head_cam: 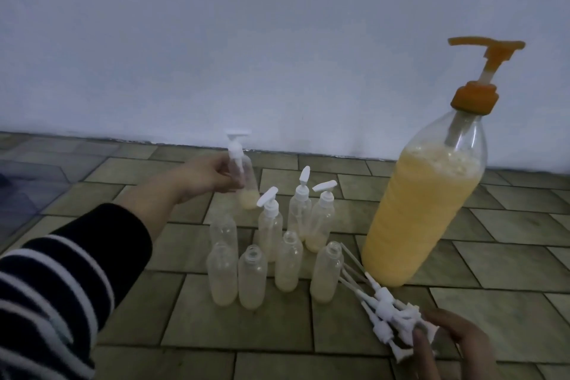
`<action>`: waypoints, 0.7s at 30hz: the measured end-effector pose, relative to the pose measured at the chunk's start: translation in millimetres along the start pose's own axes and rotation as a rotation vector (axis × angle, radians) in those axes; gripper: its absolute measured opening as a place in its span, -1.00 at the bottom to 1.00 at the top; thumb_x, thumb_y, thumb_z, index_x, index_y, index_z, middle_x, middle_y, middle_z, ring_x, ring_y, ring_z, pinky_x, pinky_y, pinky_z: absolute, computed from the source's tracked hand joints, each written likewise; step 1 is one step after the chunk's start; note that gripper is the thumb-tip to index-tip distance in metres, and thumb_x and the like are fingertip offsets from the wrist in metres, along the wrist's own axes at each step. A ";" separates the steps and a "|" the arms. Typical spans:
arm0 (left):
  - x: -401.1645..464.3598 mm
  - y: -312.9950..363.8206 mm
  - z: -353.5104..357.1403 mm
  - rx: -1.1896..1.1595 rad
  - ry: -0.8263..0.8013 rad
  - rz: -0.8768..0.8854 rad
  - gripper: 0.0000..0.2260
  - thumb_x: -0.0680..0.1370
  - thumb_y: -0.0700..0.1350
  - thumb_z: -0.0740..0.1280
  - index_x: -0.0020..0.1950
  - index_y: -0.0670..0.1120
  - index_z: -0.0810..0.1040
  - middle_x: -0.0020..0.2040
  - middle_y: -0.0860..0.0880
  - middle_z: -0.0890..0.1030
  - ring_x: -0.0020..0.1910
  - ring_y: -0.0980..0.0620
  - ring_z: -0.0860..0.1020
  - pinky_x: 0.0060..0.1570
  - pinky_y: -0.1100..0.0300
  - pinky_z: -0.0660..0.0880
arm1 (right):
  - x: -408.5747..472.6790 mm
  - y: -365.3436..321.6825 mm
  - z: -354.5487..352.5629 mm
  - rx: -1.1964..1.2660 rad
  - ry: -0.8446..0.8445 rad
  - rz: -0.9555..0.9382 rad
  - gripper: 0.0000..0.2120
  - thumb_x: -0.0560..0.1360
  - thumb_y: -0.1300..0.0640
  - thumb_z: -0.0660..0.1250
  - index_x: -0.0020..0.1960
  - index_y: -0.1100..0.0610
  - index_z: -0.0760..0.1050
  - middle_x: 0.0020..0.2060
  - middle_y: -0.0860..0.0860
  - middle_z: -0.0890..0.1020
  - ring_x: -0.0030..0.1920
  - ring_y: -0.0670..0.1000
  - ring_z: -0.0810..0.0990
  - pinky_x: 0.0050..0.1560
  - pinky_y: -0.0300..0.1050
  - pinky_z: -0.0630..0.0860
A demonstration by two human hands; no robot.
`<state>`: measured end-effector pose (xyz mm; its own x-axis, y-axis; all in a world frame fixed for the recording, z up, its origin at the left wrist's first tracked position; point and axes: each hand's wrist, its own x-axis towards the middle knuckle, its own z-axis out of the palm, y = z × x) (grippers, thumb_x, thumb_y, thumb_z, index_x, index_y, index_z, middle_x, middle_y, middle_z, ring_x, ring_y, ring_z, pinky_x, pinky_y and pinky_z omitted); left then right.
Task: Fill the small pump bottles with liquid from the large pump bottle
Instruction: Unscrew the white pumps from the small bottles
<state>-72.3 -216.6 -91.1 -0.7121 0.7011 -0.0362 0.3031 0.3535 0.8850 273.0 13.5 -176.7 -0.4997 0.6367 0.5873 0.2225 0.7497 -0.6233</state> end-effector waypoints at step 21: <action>-111.5 133.5 53.8 -0.126 0.158 0.442 -0.68 0.45 0.05 0.35 -0.03 -0.21 0.55 -0.23 -0.22 0.54 -0.29 0.04 0.46 -0.33 0.30 0.38 | 139.7 -222.2 -15.7 0.779 -0.643 0.183 -0.88 0.40 0.16 0.43 -0.06 0.09 0.62 -0.16 -0.06 0.70 -0.15 -0.24 0.62 -0.09 -0.43 0.46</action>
<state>81.6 -214.3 6.1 -0.6228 0.6613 0.4182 0.5259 -0.0419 0.8495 166.9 -61.3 51.9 -0.9177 0.3402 0.2051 -0.1508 0.1794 -0.9722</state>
